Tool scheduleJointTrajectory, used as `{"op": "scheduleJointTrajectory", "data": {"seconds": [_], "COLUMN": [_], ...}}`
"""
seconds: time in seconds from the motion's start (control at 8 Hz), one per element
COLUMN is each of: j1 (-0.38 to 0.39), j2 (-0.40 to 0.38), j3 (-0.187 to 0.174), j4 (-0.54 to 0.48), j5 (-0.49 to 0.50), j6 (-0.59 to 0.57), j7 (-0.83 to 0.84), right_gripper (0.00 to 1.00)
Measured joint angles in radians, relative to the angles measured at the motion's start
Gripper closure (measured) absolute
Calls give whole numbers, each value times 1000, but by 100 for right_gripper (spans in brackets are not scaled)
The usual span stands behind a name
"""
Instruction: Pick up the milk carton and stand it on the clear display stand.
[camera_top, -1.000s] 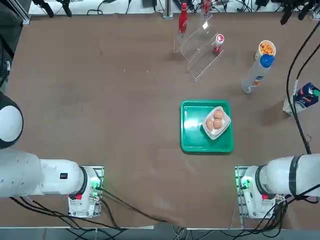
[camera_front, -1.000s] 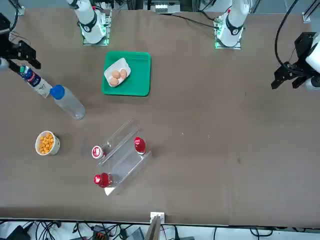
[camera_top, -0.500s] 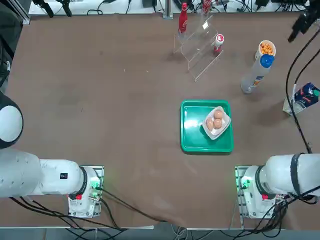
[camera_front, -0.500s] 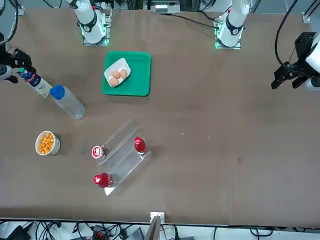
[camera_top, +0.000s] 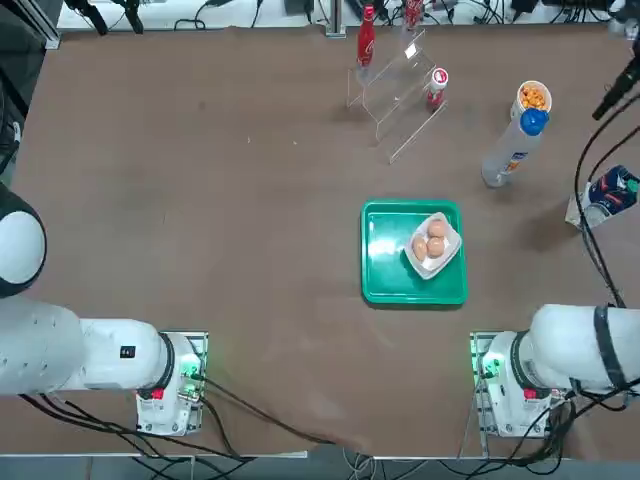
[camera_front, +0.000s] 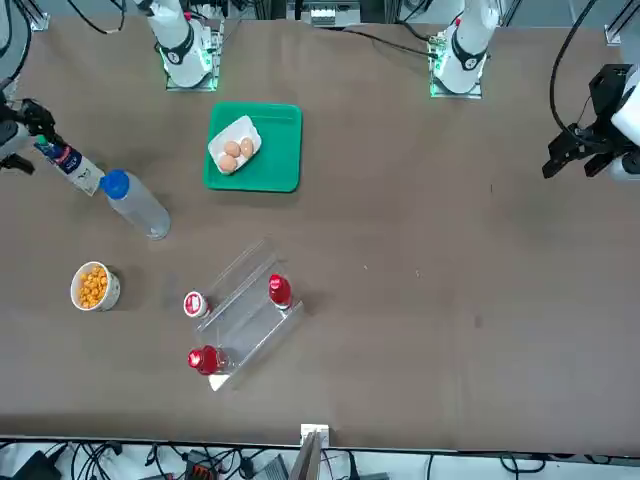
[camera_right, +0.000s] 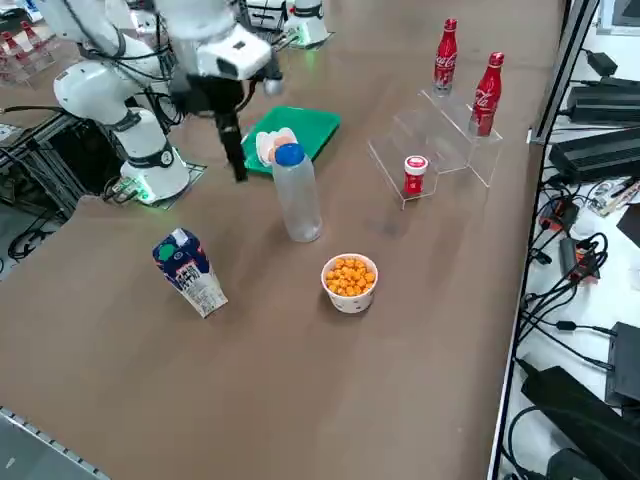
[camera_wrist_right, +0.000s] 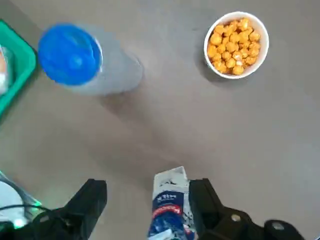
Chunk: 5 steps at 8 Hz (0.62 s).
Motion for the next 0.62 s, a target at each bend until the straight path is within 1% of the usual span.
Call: {"op": "scheduleJointTrajectory", "data": {"seconds": [0.25, 0.62], "j1": [-56, -153], "j2": [-26, -33], "j3": [0, -1], "j4": [-76, -154], "j5": [-1, -1], "j6": [69, 181], "j7": [-140, -368], "right_gripper": [0, 0]}}
